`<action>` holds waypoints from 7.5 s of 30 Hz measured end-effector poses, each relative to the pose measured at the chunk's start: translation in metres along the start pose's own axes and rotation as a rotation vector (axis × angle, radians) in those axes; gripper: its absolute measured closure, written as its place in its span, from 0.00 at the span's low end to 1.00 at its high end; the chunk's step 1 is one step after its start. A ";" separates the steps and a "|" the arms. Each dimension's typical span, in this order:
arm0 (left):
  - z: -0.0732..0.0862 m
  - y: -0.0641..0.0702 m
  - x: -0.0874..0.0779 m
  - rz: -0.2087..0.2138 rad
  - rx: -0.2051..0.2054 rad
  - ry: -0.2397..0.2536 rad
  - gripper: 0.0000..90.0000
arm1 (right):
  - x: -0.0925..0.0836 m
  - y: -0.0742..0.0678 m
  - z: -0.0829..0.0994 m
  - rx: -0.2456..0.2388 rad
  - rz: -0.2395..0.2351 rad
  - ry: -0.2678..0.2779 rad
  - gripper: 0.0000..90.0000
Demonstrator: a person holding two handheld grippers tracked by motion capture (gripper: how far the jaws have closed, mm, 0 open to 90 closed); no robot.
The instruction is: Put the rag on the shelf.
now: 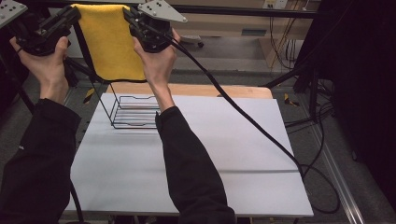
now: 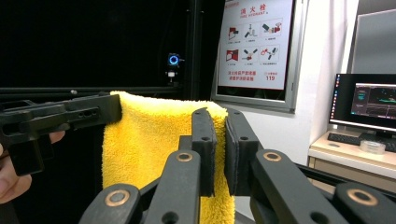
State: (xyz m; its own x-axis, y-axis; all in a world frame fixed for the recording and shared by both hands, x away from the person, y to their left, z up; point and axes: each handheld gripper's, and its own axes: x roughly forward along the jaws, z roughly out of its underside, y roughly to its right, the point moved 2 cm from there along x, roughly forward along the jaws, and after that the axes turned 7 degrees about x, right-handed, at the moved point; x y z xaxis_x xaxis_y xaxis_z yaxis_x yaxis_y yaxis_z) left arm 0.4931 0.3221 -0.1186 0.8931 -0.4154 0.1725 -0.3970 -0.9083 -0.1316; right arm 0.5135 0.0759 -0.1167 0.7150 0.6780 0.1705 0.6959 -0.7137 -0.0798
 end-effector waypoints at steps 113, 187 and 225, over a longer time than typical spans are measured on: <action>0.130 0.017 -0.077 0.216 0.037 -0.360 0.76 | -0.045 -0.016 0.117 -0.060 -0.106 -0.490 0.90; 0.227 0.079 -0.100 0.312 -0.034 -0.613 0.26 | -0.181 0.065 0.165 0.087 -0.027 -0.619 0.12; 0.303 0.131 -0.132 0.420 0.013 -0.726 0.06 | -0.367 0.164 0.265 0.251 0.115 -0.720 0.01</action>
State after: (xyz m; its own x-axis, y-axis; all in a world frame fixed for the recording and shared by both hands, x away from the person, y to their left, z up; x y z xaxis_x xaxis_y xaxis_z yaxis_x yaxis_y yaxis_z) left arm 0.3868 0.2728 -0.4549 0.5874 -0.5800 -0.5644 -0.7286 -0.6825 -0.0569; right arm 0.3835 -0.2434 -0.4530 0.5918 0.6105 -0.5263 0.5475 -0.7837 -0.2934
